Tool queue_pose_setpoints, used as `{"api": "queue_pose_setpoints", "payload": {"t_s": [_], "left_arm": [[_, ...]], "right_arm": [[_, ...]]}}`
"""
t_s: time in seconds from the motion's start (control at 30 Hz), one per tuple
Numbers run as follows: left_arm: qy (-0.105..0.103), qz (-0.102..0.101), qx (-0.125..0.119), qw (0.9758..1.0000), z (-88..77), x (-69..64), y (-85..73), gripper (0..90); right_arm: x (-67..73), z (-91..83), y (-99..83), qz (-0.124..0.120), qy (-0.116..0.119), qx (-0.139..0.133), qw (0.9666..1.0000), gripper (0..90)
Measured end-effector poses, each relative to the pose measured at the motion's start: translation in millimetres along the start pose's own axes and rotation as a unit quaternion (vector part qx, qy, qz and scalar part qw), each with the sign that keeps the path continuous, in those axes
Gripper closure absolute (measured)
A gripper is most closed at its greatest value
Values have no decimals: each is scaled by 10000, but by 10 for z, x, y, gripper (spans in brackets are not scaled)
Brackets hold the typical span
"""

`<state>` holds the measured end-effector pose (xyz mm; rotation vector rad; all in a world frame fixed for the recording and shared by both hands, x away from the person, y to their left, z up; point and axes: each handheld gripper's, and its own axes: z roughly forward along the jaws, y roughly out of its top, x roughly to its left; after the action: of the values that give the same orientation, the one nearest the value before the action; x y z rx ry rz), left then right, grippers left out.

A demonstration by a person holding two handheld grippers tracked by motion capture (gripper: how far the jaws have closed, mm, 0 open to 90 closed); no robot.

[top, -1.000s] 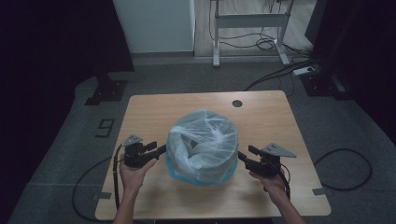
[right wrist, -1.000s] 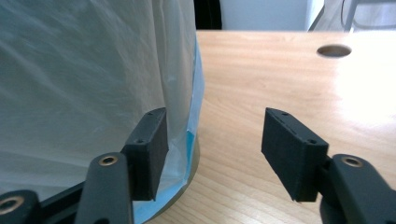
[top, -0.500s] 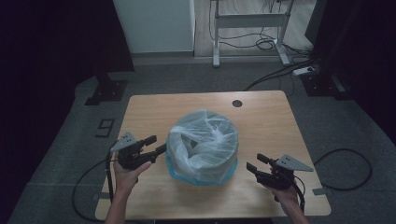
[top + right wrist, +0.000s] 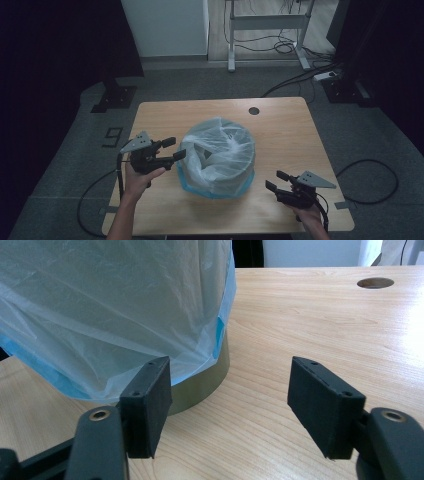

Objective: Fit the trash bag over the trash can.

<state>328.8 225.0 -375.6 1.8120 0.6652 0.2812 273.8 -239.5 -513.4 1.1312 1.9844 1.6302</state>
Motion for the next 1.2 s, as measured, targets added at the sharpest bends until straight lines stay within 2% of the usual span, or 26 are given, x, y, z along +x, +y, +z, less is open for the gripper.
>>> {"api": "queue_pose_setpoints", "payload": {"t_s": [0.13,0.33,0.43,0.67,0.7,0.8,0.87,0.9,0.93,0.97,1.0,1.03,1.07,1.1,1.17,1.2], "left_arm": [[-227,102,46,9997,81,18,102,316],[-282,327,249,9988,225,47,258,324],[-393,474,321,9976,328,86,380,327],[-596,576,480,9954,500,157,492,334],[-676,566,547,9946,563,186,523,339],[-731,581,627,9936,632,206,554,371],[-817,596,728,9922,707,207,587,391],[-899,638,860,9902,782,203,625,397],[-899,638,860,9902,782,203,625,402],[-1005,694,967,9878,853,186,666,412],[-1005,694,967,9878,853,186,666,417],[-1099,755,1052,9855,914,160,703,425],[-1099,755,1052,9855,914,160,703,435],[-1158,801,1135,9835,974,145,731,439],[-1189,830,1244,9816,1040,137,744,480],[-1189,830,1244,9816,1040,137,744,495]], "right_arm": [[18,-29,-15,-38,-49,-36,10000,331],[61,-67,-56,-94,-114,1,9999,331],[70,-88,-97,-108,-158,87,9998,332],[76,-125,-128,-99,-206,91,9997,336],[75,-129,-136,-76,-213,94,9997,337],[78,-128,-142,-71,-213,107,9997,342],[79,-120,-144,-62,-168,137,9997,351],[80,-117,-145,-62,-164,136,9998,352],[80,-117,-145,-62,-164,136,9998,352],[81,-112,-146,-72,-153,149,9997,355],[81,-112,-146,-72,-153,149,9997,355],[78,-112,-147,-72,-137,160,9998,359],[77,-113,-148,-73,-133,162,9998,360],[76,-116,-149,-71,-131,161,9998,360],[72,-119,-151,-65,-138,147,9998,361],[72,-119,-151,-65,-138,147,9998,361]]}}
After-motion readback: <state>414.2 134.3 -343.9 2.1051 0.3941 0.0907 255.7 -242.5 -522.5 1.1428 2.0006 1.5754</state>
